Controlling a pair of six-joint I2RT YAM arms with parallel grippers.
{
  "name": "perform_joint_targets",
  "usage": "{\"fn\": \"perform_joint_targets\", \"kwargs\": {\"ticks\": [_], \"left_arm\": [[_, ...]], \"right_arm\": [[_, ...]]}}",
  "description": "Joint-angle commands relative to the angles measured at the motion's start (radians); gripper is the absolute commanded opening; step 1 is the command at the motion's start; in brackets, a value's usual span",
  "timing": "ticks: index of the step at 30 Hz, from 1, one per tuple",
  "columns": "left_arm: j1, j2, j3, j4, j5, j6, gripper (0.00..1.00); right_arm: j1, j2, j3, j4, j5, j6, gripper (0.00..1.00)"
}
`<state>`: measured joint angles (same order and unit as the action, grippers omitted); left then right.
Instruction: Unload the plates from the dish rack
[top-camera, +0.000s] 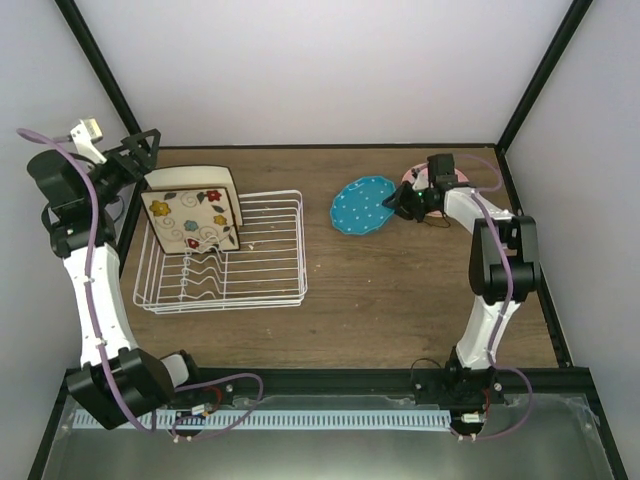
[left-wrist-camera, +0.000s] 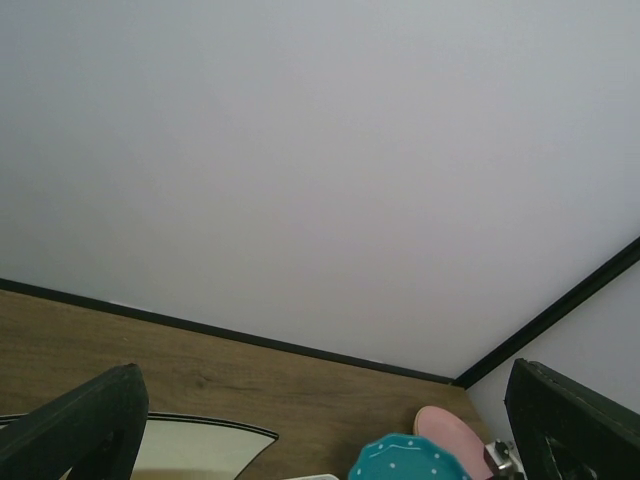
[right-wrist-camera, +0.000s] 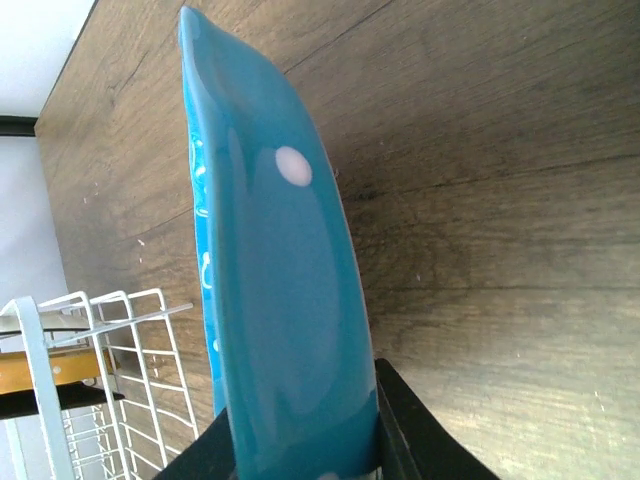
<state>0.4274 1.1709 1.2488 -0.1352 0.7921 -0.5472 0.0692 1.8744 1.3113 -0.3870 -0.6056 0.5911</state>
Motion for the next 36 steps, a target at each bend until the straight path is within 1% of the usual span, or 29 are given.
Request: {"fn": "perform_joint_targets", "kwargs": {"ticks": [1,7,12,19,21,23,29,30,34,36], "left_arm": [[0.003,-0.022,-0.012,0.005,0.019,-0.005,1.0],[0.002,-0.024,-0.013,-0.003,0.022,0.0,1.0],[0.001,-0.024,-0.012,-0.007,0.022,0.004,1.0],[0.001,-0.032,-0.022,-0.026,0.025,0.018,1.0],[0.002,-0.033,-0.026,-0.024,0.026,0.018,1.0],[0.002,-0.032,-0.028,-0.02,0.026,0.017,1.0],[0.002,-0.03,-0.035,-0.012,0.03,0.011,1.0],[0.002,-0.03,-0.036,-0.011,0.032,0.01,1.0],[0.002,-0.029,-0.041,-0.011,0.035,0.012,1.0],[0.002,-0.029,-0.042,-0.01,0.037,0.012,1.0]], "right_arm": [[0.008,0.027,0.125,0.086,-0.102,0.033,0.01],[0.042,0.095,0.138,0.063,-0.07,0.018,0.02],[0.059,0.135,0.138,0.053,-0.047,0.034,0.07],[0.066,0.171,0.134,-0.007,-0.036,0.019,0.26],[0.066,0.178,0.13,-0.025,-0.028,0.011,0.33],[0.066,0.182,0.124,-0.038,-0.024,0.003,0.37],[0.066,0.182,0.129,-0.095,0.023,-0.024,0.47],[0.066,0.179,0.133,-0.11,0.038,-0.03,0.49],[0.066,0.162,0.155,-0.175,0.115,-0.061,0.52],[0.066,0.154,0.161,-0.202,0.157,-0.073,0.56]]}}
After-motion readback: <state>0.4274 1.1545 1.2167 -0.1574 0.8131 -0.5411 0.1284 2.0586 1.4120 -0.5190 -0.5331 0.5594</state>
